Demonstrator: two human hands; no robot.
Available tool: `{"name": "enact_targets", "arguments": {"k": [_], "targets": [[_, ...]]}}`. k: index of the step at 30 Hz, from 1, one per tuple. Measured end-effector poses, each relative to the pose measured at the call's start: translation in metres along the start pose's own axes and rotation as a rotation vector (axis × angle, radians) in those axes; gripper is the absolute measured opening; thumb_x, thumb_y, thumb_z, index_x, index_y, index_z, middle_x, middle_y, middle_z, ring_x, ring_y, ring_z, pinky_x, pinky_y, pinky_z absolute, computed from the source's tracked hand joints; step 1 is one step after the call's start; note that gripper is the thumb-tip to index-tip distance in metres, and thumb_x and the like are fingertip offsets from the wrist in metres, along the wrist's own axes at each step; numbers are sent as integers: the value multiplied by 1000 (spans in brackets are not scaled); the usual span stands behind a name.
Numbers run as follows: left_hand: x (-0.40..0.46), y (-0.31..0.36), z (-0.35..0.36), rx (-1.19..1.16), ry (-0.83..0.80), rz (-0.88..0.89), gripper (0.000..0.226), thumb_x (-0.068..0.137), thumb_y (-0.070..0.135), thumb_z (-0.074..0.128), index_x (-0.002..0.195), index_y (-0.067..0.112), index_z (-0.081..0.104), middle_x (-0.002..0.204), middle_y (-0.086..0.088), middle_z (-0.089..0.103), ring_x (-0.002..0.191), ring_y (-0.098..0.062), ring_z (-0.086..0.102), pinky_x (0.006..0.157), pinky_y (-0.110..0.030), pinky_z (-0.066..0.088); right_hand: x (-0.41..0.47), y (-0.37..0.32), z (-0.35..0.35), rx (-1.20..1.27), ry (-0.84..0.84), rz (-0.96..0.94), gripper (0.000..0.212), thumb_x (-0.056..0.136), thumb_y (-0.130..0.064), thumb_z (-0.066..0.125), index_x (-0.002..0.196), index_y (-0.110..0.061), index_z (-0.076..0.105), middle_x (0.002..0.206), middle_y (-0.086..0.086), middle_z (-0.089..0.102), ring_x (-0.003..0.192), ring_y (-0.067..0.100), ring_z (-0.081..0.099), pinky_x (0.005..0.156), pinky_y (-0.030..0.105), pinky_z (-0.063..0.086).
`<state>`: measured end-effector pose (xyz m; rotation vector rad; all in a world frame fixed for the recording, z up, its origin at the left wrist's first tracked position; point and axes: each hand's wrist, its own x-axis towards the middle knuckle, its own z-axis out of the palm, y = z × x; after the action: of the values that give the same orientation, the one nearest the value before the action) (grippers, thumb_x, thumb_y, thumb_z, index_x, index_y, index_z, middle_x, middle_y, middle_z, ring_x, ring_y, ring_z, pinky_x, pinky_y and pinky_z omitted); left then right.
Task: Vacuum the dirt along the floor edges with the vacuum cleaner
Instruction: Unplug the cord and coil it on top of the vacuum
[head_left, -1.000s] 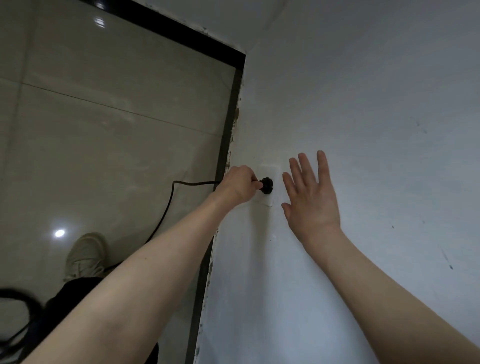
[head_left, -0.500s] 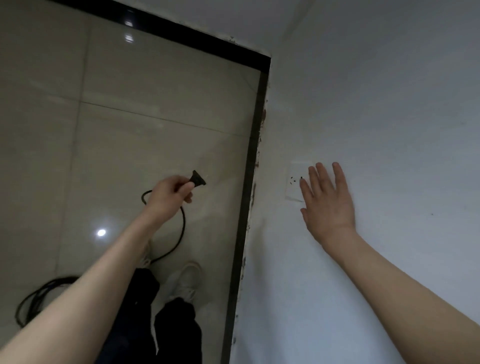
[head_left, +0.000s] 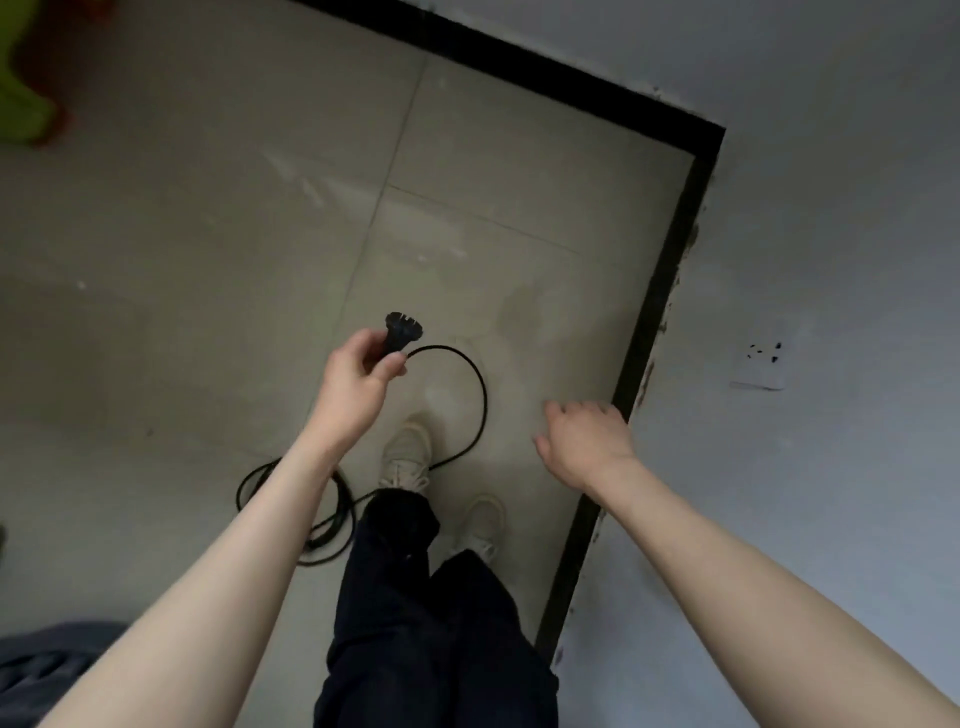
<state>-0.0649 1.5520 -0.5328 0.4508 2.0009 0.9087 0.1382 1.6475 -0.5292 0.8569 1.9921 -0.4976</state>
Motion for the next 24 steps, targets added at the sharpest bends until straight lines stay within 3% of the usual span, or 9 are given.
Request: {"name": "enact_targets", "arguments": {"k": [3, 7, 11, 15, 17, 21, 24], "targets": [[-20, -29, -37, 140, 95, 55, 10, 88, 4, 62, 96, 10, 59, 85, 1, 61, 83, -16, 58, 78, -24, 44, 1, -31, 18, 13, -2, -41, 43, 104, -36, 33, 139, -13, 40, 137, 12, 52, 124, 30, 49, 96, 37, 38], [-53, -72, -86, 231, 184, 83, 10, 86, 8, 65, 91, 13, 59, 88, 1, 64, 82, -11, 55, 74, -20, 40, -9, -73, 43, -32, -32, -67, 40, 104, -35, 32, 134, -11, 43, 133, 15, 55, 120, 31, 52, 91, 36, 39], [-89, -119, -135, 423, 247, 107, 11, 86, 10, 65, 95, 9, 60, 91, -5, 62, 89, -26, 56, 78, -35, 42, -20, -128, 65, -17, -36, -71, 41, 104, -35, 34, 135, -10, 44, 135, 15, 54, 123, 32, 52, 92, 36, 41], [-127, -188, -178, 679, 281, 66, 17, 89, 14, 62, 102, 4, 58, 95, -16, 59, 94, -35, 52, 75, -44, 40, -16, -197, 99, 241, -44, -32, 46, 104, -35, 37, 141, -8, 42, 139, 18, 52, 128, 33, 48, 99, 38, 41], [-151, -232, -193, 726, 274, 22, 19, 90, 18, 61, 104, 5, 57, 93, -17, 57, 89, -37, 54, 67, -42, 39, -9, -234, 123, 401, -35, -15, 48, 103, -33, 39, 144, -8, 41, 142, 17, 52, 131, 32, 47, 101, 36, 38], [-181, -311, -187, 704, 120, -187, 24, 91, 24, 61, 106, 6, 55, 94, -17, 62, 87, -39, 59, 65, -35, 35, 11, -290, 177, 561, -65, 13, 44, 103, -28, 41, 141, -7, 47, 138, 16, 56, 132, 31, 46, 99, 28, 34], [-177, -350, -152, 323, 41, -478, 19, 90, 24, 63, 94, 9, 52, 92, -17, 67, 81, -29, 66, 70, -35, 50, 25, -308, 216, 649, -62, 66, 39, 104, -25, 40, 135, -7, 54, 134, 16, 59, 128, 31, 50, 94, 26, 34]]}}
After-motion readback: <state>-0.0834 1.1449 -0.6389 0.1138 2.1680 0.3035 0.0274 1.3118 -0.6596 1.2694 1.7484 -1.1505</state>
